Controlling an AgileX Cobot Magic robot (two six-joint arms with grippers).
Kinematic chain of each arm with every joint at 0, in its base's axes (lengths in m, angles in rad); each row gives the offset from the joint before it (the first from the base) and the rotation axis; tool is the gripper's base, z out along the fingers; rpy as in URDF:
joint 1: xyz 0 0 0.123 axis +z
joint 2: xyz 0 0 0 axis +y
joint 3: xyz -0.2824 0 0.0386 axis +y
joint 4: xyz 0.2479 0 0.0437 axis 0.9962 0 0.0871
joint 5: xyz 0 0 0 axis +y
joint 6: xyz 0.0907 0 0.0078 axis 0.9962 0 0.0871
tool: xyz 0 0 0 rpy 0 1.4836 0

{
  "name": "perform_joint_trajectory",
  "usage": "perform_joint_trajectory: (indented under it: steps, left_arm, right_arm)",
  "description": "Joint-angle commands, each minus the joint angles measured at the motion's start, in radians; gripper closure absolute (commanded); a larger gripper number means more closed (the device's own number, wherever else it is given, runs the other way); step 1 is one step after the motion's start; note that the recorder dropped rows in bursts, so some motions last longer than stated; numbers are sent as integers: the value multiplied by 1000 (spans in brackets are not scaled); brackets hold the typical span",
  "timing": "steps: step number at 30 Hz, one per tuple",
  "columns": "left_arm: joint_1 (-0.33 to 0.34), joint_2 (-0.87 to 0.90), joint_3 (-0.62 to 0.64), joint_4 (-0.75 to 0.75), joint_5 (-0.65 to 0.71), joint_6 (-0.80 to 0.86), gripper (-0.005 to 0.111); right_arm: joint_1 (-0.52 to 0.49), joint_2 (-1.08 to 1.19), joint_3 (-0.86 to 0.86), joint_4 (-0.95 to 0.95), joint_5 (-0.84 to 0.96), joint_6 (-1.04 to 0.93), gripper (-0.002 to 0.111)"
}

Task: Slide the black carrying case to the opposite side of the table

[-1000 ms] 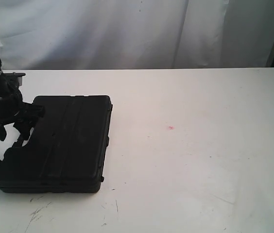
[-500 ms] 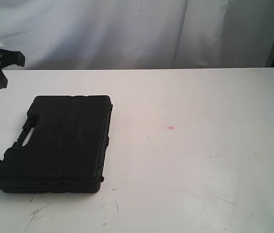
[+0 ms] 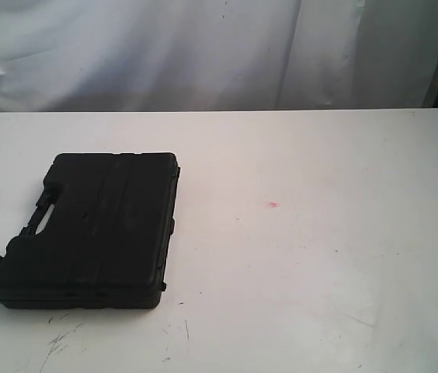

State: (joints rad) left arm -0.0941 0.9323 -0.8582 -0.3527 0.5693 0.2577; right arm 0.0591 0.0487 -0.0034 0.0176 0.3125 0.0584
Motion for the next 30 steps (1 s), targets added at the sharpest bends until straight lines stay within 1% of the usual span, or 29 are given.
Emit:
perform_joint_trajectory:
  steps: [1,7,9,12,16,20,23,26,30]
  left_arm:
    - [2,-124,9,-12,-29,8,107]
    - [2,-244,9,-12,-29,10,107]
    - [2,-279,10,30,-31,12,107]
    - [2,-338,48,44,-31,12,107]
    - [2,-453,170,94,-80,-28,107]
    - [2,-584,332,157,-190,-165,107]
    - [2,-681,452,162,-262,-198,107]
    - [2,-777,555,162,-293,-206,107]
    - [2,-864,637,162,-293,-206,107]
  right_arm:
    - [-6,-4,3,2,-4,0,108]
    - [-6,-4,3,2,-4,0,108]
    - [-6,-4,3,2,-4,0,108]
    - [-6,-4,3,2,-4,0,108]
    - [-6,-4,3,2,-4,0,108]
    - [-6,-4,3,2,-4,0,108]
    - [-6,-4,3,2,-4,0,108]
    - [-6,-4,3,2,-4,0,108]
    - [-6,-4,3,2,-4,0,108]
